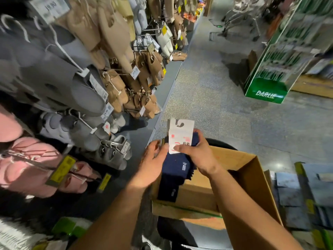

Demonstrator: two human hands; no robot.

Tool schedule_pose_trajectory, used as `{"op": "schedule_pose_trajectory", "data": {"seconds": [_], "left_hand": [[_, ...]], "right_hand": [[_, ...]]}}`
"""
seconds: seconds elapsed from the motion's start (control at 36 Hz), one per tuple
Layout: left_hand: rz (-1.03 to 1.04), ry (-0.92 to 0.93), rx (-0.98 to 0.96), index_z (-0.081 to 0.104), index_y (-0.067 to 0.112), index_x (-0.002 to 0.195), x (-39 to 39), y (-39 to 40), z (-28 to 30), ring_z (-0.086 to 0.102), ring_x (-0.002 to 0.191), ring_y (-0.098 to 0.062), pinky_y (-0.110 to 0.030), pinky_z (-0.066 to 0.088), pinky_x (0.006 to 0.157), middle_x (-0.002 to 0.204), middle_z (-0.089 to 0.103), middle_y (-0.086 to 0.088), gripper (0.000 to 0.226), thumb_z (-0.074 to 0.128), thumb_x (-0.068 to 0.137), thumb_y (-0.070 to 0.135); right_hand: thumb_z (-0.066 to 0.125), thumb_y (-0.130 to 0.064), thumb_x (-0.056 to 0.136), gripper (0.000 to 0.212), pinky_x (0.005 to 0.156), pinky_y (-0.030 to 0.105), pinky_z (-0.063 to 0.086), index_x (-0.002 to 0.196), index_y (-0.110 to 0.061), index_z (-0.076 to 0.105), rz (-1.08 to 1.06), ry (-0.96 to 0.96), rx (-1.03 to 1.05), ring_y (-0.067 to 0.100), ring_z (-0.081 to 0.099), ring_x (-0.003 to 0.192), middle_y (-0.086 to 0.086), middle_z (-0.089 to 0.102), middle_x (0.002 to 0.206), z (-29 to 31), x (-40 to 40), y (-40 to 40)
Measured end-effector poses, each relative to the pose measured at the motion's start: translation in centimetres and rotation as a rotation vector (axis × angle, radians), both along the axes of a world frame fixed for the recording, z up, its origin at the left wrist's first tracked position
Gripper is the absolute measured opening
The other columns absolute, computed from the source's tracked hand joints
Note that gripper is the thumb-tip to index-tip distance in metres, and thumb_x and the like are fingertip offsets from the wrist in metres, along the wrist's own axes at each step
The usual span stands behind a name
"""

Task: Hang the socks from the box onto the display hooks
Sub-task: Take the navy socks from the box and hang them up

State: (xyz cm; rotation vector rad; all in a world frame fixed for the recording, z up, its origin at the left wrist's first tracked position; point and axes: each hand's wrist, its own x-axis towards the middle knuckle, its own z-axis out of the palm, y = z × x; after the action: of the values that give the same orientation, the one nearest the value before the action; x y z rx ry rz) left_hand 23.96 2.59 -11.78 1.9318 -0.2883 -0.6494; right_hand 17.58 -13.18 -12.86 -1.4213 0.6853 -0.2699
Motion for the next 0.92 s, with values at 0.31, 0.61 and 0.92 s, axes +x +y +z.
{"op": "schedule_pose_trajectory", "data": {"seconds": [0.31,0.61,0.92], "left_hand": [[0.295,-0.105,-0.39,0.058,0.042,0.129,-1.0,1.2,7.8,0.065,0.114,-0.007,-0.031,0.05,0.094,0.124,0.068,0.014,0.066,0.055,0.077,0.084],[0.777,-0.445,-0.419,0.055,0.029,0.124,-9.3,13.9,12.2,0.062,0.119,-0.006,-0.022,0.049,0.097,0.123,0.067,0.015,0.047,0.058,0.091,0.062],[1.268,-0.604,-0.256,0.051,0.031,0.133,-25.4,32.0,15.3,0.063,0.105,0.006,-0.012,0.046,0.08,0.119,0.065,0.019,0.038,0.054,0.098,0.044]], "right_hand": [[0.075,-0.022,0.086,0.047,0.094,0.045,0.055,0.129,-0.016,0.055,0.203,-0.27,0.094,0.028,0.069,0.107,0.01,0.071,0.117,12.0,0.9,5.5],[0.051,-0.048,0.095,0.022,0.067,0.012,0.042,0.104,-0.028,0.049,0.643,-0.32,-0.292,-0.015,0.057,0.078,-0.018,0.06,0.094,14.5,-2.3,18.6],[0.049,-0.042,0.1,0.028,0.079,0.014,0.028,0.121,-0.025,0.042,1.116,-0.451,-0.422,0.01,0.048,0.109,-0.015,0.042,0.1,17.8,-12.6,38.3]]}}
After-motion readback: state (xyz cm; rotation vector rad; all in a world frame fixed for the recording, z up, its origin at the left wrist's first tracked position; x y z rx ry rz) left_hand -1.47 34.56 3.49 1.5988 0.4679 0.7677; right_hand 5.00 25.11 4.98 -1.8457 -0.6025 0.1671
